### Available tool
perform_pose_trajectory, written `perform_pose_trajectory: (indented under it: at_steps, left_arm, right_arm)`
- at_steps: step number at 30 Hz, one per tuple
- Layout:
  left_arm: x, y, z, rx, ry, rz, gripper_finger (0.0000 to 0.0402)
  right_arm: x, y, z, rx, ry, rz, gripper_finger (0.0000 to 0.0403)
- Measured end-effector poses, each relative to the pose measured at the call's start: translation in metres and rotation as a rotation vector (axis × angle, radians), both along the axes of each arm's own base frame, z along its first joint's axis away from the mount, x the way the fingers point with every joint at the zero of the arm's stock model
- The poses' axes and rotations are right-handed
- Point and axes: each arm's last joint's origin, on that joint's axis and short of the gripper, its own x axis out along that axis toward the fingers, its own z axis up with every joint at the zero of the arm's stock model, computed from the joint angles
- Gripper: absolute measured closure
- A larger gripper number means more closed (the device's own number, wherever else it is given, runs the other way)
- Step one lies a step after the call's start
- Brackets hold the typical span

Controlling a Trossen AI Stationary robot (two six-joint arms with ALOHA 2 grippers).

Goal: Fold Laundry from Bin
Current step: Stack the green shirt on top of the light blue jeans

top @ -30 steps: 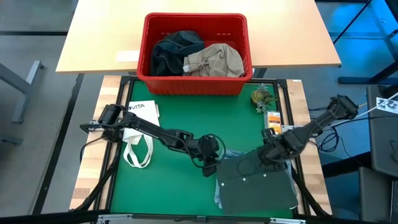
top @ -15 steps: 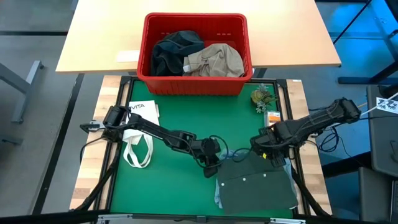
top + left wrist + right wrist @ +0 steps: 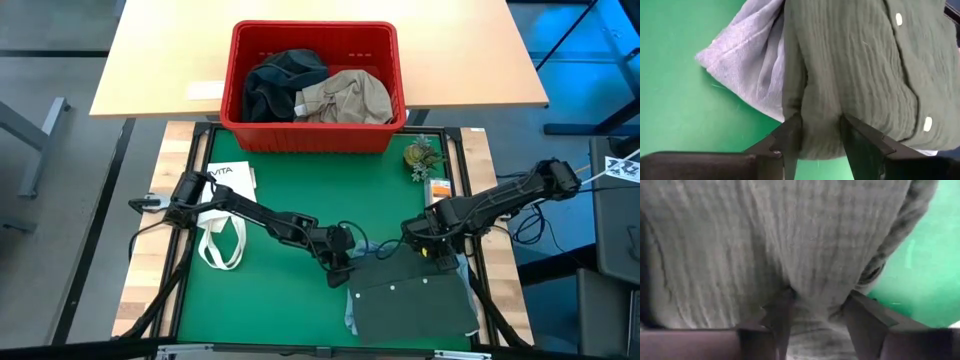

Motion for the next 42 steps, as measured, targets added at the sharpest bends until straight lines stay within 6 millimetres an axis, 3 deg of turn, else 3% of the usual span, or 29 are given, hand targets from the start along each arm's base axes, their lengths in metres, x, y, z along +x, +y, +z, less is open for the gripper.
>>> perform_pose_trajectory:
  at_steps: [8,13,16,22,29,36,42]
  left_arm:
    - [0.001,0.001,0.001,0.04,-0.026,-0.011,0.038]
    - [0.002,0.004,0.001,0.098,-0.037,0.027,0.0395]
    - [0.003,0.01,0.002,0.125,-0.044,0.027,0.0399]
    - [0.006,0.025,0.002,0.161,-0.05,0.025,0.0399]
    - [0.007,0.031,0.002,0.199,-0.056,0.003,0.037]
    - [0.006,0.027,0.003,0.276,-0.069,-0.031,0.0304]
    - [0.006,0.032,0.006,0.281,-0.074,-0.004,0.0253]
  right_arm:
    - [0.001,0.0,0.0,-0.009,-0.008,0.001,0.039]
    - [-0.004,0.0,0.001,-0.009,0.06,-0.055,0.0374]
    - [-0.01,0.0,0.004,-0.016,0.108,-0.095,0.0389]
    - [-0.016,-0.001,0.027,-0.045,0.126,-0.185,0.0385]
    - [-0.016,-0.002,0.032,-0.05,0.1,-0.221,0.038]
    - [-0.016,-0.002,0.031,-0.052,0.101,-0.226,0.0375]
    - [-0.016,-0.003,0.031,-0.1,0.098,-0.241,0.0308]
